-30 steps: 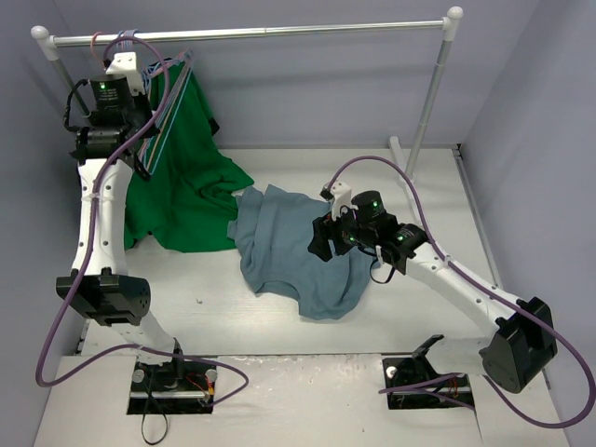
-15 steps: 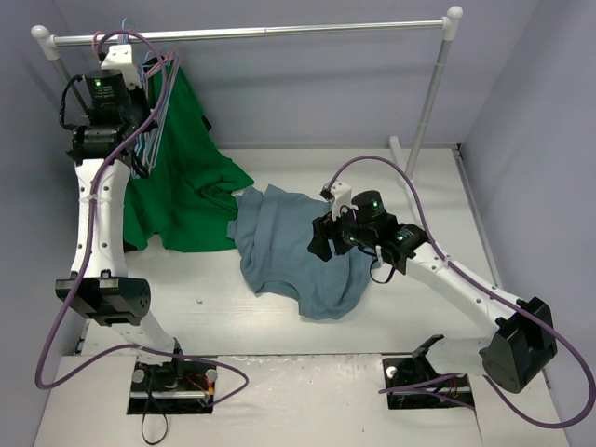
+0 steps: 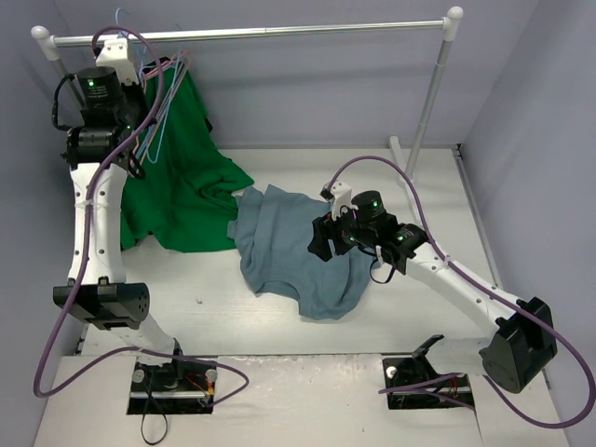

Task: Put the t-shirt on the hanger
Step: Pick up the hanger from the clothesline.

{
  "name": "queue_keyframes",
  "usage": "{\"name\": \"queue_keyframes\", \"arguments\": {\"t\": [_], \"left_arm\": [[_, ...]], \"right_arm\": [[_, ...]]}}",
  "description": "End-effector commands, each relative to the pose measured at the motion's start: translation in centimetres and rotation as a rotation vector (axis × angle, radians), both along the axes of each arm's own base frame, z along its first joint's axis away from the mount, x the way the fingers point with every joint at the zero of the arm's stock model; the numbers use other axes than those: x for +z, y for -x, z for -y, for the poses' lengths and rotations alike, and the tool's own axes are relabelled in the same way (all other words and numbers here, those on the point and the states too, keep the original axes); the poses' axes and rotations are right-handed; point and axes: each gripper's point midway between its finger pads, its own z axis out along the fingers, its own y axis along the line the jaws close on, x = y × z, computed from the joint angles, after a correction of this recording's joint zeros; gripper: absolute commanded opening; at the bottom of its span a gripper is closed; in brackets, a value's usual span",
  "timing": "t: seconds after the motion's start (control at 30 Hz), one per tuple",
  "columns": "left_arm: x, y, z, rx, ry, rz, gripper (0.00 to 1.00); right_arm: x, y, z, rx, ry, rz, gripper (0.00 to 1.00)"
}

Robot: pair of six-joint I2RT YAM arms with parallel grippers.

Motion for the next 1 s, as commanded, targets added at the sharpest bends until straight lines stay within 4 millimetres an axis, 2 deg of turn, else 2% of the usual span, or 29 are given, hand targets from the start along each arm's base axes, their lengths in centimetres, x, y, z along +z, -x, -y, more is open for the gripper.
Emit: {"name": "queue_keyframes", "arguments": {"t": [0.0,0.13,0.27,0.37,0.4,0.5,0.53,0.57,0.67,0.7,0.77,0.8,0.87,0.9,0.97], "left_arm": [[7.4,2.6,0.9,-0.039,-0.005,0.222,0.00],[7.5,3.2,0.7,-0.029,-0.011,0.221,0.00],[7.1,4.0,1.6,-0.063,0.003,0.204,0.00],[5.6,4.6,2.9,-0.111,0.011,0.165,0.00],[5.2,4.9,4.7,-0.158,0.008,0.154,0.00],[3.1,6.0,6.6,-0.208,-0.050,0.095,0.00],[3.0,6.7,7.9,-0.247,-0.074,0.092,0.00],[1.8,6.8,8.3,-0.254,-0.085,0.064,0.00],[1.0,8.0,9.5,-0.290,-0.088,0.053,0.00],[0.0,8.1,9.8,-0.299,-0.087,0.034,0.00],[-0.2,9.1,10.6,-0.330,-0.084,0.033,0.00],[-1.3,9.3,11.0,-0.344,-0.079,0.009,0.00],[-1.7,10.5,12.2,-0.396,-0.066,0.010,0.00],[-3.3,10.8,12.7,-0.415,-0.058,-0.023,0.00],[-4.0,12.4,14.3,-0.487,-0.047,-0.028,0.00]], "right_arm": [[2.3,-0.9,-0.8,-0.004,-0.043,0.066,0.62],[2.3,-1.0,-0.9,0.000,-0.045,0.065,0.62],[2.4,-1.0,-0.9,-0.003,-0.048,0.066,0.62],[2.5,-1.1,-0.7,-0.018,-0.045,0.070,0.62],[2.5,-1.1,-0.6,-0.023,-0.044,0.070,0.62],[2.4,-1.4,-0.2,-0.054,-0.038,0.074,0.61],[2.4,-1.5,-0.1,-0.063,-0.037,0.075,0.61],[2.3,-1.7,0.0,-0.077,-0.031,0.077,0.61],[1.9,-2.1,0.4,-0.121,-0.022,0.064,0.60],[1.8,-2.4,0.7,-0.156,-0.018,0.059,0.60],[0.8,-2.5,1.4,-0.206,0.004,0.030,0.60],[0.1,-2.9,1.9,-0.241,0.025,0.016,0.59],[-1.1,-2.8,2.4,-0.292,0.038,-0.031,0.59],[-2.4,-2.7,3.0,-0.317,0.058,-0.062,0.59],[-4.1,-2.4,3.3,-0.360,0.070,-0.121,0.58]]}}
